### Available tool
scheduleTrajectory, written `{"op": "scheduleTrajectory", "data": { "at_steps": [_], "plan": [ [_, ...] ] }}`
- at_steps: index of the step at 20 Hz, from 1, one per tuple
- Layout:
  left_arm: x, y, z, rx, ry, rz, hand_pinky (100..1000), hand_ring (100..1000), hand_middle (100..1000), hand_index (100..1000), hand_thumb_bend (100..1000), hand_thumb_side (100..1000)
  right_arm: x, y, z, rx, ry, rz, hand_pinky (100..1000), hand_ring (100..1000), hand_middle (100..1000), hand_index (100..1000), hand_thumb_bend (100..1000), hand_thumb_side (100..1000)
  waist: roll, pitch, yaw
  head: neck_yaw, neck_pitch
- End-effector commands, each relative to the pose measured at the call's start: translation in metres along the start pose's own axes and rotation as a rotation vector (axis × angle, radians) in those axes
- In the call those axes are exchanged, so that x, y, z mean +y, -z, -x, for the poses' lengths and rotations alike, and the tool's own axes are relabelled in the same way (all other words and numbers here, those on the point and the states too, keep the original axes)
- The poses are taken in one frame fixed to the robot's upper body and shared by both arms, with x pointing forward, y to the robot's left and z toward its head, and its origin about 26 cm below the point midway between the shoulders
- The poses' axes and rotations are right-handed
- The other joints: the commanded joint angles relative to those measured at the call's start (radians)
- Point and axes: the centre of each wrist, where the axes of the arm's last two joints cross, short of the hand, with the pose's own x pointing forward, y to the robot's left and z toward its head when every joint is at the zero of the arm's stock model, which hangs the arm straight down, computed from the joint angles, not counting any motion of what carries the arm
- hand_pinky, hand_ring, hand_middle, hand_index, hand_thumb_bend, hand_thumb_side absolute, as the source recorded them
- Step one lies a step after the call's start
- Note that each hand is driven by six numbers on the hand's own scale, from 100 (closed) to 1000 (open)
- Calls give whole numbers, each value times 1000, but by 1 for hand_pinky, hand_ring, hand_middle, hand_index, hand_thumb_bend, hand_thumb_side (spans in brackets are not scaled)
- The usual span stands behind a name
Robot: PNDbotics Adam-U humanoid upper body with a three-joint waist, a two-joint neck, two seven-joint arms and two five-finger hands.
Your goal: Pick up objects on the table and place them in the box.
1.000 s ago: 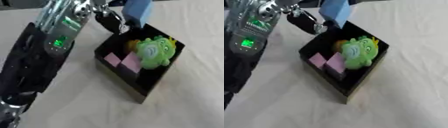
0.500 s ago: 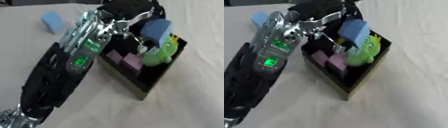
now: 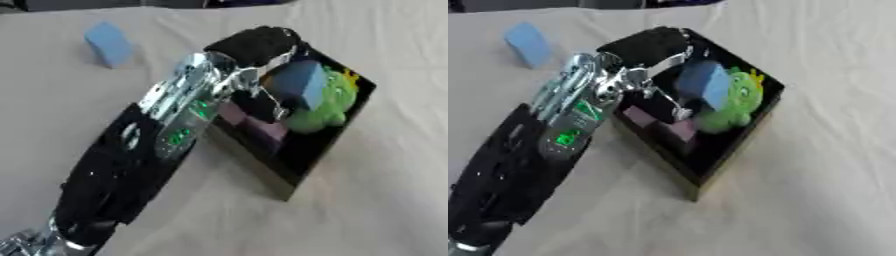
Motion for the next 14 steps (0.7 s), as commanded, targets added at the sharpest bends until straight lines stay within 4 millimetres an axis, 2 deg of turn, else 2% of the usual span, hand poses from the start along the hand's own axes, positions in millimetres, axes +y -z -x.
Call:
{"op": "scheduleTrajectory", "data": {
  "at_steps": [1, 2, 4, 8, 14],
  "plan": [
    [7, -2, 0, 18, 66, 2, 951, 922, 865, 956, 612, 475, -5, 5, -8, -25, -24, -12, 874, 809, 559, 759, 100, 557, -15, -42, -1, -4, -1],
    [10, -5, 1, 23, 83, -7, 959, 931, 871, 960, 623, 556, -5, 5, -8, -25, -24, -12, 874, 809, 559, 759, 100, 558, -15, -43, 0, -5, -1],
    [21, -15, 5, 35, 126, -38, 967, 941, 879, 966, 652, 609, -6, 4, -7, -23, -27, -10, 874, 808, 559, 759, 100, 558, -14, -46, 1, -12, 1],
    [46, -36, 14, 81, 207, -94, 969, 959, 886, 968, 679, 594, -7, 3, -7, -18, -29, -6, 874, 808, 559, 759, 100, 558, -11, -53, 6, -26, 7],
    [73, -55, 27, 62, 183, -129, 964, 958, 884, 969, 608, 556, -8, 3, -8, -18, -29, -5, 873, 805, 559, 759, 100, 557, -12, -63, 12, -38, 13]
  ]
}}
